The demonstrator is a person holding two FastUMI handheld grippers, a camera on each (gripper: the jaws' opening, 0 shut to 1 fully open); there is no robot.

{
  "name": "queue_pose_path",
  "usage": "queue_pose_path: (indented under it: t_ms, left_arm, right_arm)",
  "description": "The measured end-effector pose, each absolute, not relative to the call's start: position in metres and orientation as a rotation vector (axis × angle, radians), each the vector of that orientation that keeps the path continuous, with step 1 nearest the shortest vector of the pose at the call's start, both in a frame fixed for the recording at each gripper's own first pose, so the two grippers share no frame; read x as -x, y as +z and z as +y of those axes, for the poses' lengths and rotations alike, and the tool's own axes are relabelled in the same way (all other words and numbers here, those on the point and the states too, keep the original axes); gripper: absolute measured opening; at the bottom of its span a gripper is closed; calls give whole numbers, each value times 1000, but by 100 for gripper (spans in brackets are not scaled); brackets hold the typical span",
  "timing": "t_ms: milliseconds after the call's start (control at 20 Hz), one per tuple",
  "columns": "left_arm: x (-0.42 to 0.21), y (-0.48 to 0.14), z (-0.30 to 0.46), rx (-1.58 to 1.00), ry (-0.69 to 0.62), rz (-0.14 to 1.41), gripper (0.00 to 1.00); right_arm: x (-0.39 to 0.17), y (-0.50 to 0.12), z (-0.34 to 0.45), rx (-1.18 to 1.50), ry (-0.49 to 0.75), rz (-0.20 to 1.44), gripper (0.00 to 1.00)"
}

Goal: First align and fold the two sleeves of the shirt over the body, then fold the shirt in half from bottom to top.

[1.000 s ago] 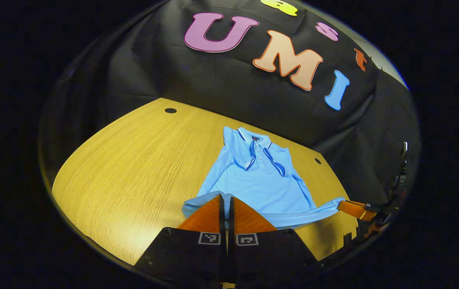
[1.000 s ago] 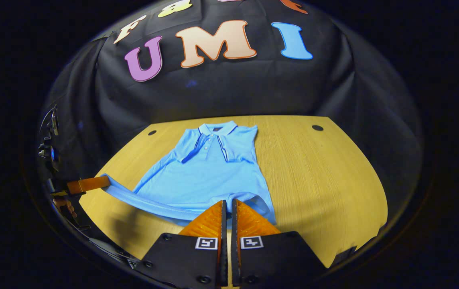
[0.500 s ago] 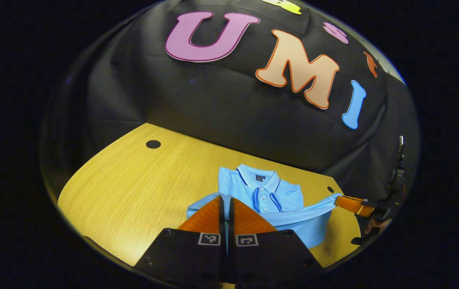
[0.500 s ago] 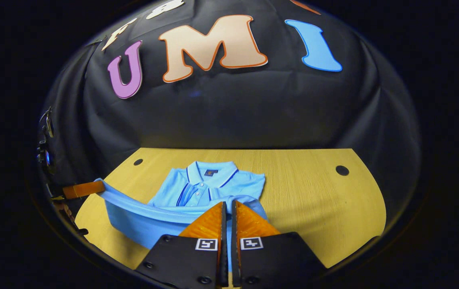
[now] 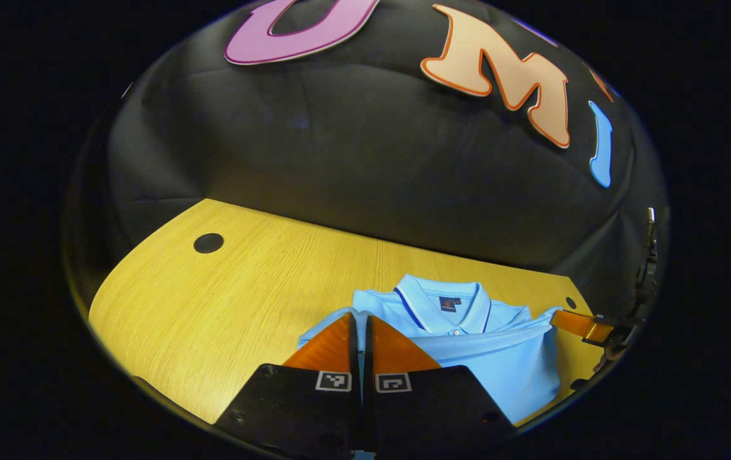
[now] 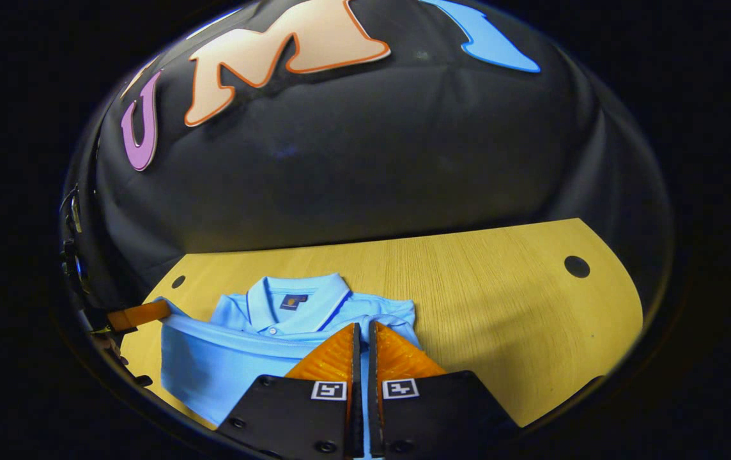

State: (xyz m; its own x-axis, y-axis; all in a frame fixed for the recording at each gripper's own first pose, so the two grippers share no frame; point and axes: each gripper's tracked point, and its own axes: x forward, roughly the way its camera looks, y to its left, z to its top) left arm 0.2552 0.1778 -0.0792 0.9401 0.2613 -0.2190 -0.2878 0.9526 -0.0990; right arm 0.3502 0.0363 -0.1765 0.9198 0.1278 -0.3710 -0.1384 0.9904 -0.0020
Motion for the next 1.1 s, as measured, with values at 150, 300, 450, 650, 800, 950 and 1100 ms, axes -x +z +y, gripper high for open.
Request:
queue_pose_path:
  t_ms: [150, 300, 450, 650, 800, 950, 1100]
  left_arm:
    - [-271, -87, 180, 96, 299, 213, 0]
    - [-270, -97, 186, 45, 352, 254, 5]
    - [-254, -86, 179, 72, 392, 248, 54]
    - [-208, -53, 157, 54, 406, 196, 95]
    - [-169, -41, 132, -13, 392, 197, 96]
    - [-133, -45, 91, -26, 320, 213, 95]
    - [-103, -58, 47, -15, 235, 248, 95]
  right_arm:
    - [-360, -191, 31, 30, 129, 388, 6]
    - [-360, -200, 29, 33, 125, 410, 7]
    - [-342, -192, 32, -21, 159, 446, 61]
    - [-298, -140, 26, -21, 172, 353, 98]
    - [-251, -112, 14, 0, 171, 302, 98]
    - [-196, -101, 4, -12, 158, 294, 98]
    - [-141, -106, 1, -32, 145, 314, 98]
